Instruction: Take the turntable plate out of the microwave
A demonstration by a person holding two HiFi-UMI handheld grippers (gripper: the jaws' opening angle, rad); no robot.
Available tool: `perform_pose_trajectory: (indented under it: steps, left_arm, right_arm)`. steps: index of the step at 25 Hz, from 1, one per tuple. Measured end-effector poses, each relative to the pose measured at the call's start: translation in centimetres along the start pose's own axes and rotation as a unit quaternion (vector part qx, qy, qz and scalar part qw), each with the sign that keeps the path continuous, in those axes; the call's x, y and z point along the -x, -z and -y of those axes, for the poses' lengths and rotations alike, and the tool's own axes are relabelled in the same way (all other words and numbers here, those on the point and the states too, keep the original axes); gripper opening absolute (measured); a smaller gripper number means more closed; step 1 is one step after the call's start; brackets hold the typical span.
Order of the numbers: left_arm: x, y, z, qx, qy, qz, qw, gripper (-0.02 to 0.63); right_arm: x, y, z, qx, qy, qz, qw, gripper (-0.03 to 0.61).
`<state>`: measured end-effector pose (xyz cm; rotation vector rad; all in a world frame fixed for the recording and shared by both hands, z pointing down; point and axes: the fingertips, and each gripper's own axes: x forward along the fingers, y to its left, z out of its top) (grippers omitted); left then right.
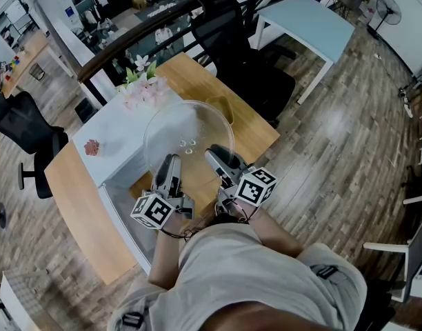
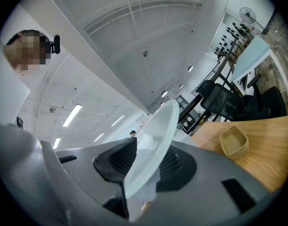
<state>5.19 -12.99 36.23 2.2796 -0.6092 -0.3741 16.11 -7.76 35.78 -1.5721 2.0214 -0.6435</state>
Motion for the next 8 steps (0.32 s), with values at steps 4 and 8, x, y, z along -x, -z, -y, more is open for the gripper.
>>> perform_pose_trajectory:
  steps: [4,8]
  left_arm:
    - [-0.08,0.08,0.1,0.0,0.0,-0.001,1.0,0.121]
    - [-0.18,0.19,0.28,-0.002,-0.001,-0.002,1.0,0.121]
  right_arm:
    - [0.09,-0.06,0.09,0.0,0.0,-0.001,1.0,0.126]
    - [0.27,-0.13,0.22,-0.002,0.001,0.0,1.0,0.127]
